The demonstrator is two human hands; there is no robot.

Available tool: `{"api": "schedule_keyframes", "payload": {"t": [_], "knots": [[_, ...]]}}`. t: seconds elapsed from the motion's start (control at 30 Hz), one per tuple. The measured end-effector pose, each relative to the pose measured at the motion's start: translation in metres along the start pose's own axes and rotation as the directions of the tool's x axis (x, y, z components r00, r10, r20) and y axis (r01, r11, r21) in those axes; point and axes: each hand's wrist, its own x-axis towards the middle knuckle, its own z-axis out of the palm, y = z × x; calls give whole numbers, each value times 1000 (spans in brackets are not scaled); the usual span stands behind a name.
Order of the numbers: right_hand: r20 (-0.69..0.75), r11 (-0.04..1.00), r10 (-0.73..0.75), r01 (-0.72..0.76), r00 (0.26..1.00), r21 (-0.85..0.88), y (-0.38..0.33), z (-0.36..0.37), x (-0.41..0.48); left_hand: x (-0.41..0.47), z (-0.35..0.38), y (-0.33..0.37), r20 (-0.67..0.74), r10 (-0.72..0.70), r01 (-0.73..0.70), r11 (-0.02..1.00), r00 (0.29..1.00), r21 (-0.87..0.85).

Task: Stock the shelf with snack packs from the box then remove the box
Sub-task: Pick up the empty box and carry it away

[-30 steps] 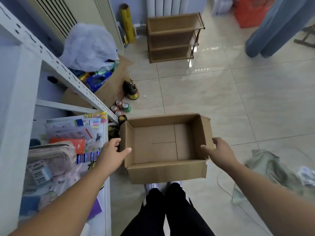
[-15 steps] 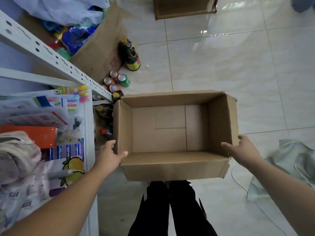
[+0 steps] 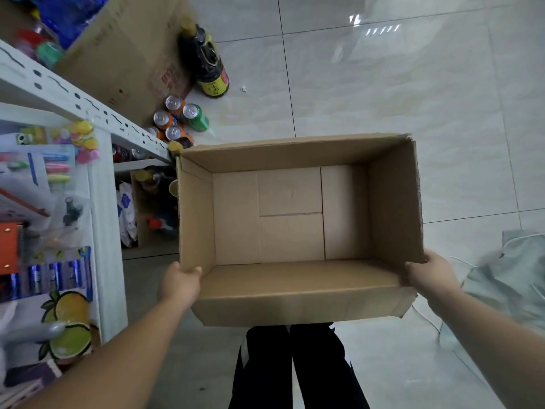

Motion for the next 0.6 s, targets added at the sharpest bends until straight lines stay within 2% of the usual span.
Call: {"api": "schedule_keyframes", "payload": {"t": [0.13, 0.3, 0.6], "knots": [[-47, 998, 23, -20, 999, 52, 13, 7, 5, -7, 4, -1, -97, 20, -24, 998, 995, -49], [-55, 996, -26, 31, 998, 86, 10, -15, -1, -31, -14, 20, -115, 118, -135, 979, 986, -153], [-205, 947, -225, 264, 952, 186, -87, -126, -50, -117, -108, 149, -220, 356, -389, 912, 908, -131]]}}
